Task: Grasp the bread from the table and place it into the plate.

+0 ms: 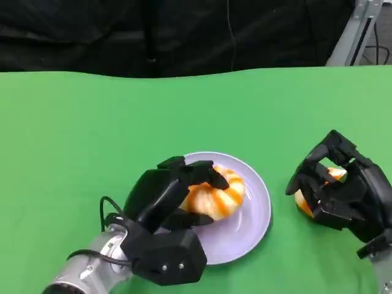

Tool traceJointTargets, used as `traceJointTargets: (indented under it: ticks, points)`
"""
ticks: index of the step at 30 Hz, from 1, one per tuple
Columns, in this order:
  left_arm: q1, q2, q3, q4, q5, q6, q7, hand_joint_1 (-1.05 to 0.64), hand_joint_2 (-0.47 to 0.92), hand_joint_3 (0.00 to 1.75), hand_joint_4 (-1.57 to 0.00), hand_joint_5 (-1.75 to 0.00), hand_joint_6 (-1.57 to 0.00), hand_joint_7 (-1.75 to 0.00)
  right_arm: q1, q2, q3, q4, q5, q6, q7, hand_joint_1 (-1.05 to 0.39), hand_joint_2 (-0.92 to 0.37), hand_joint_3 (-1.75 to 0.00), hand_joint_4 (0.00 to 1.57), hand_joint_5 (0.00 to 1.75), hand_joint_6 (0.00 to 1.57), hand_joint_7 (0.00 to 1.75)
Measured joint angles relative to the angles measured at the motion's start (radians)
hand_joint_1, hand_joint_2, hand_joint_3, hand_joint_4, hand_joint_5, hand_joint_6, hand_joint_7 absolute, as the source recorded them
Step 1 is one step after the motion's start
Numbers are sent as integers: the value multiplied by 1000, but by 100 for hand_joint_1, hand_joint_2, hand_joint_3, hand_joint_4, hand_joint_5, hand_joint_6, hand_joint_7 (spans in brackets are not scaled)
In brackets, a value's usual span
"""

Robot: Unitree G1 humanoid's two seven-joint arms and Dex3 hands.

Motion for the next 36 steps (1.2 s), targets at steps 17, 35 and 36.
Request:
traceJointTargets:
  ticks: [17,35,36]
  points:
    - [-13,42,-47,-65,85,97,-36,-61,92,26,-70,-12,-67,0,-2,1,-3,4,1,-1,-2,16,-70,-115,47,175,35,164]
    - [16,78,-37,-170,39,141,-127,-98,92,24,-50,0,-36,0,-15,1,-27,30,23,-26,21,15,-64,-121,51,175,35,166]
    - [20,78,-35,-175,36,140,-129,-100,92,23,-51,-1,-33,0,-16,1,-29,33,23,-28,21,15,-63,-121,51,175,35,166]
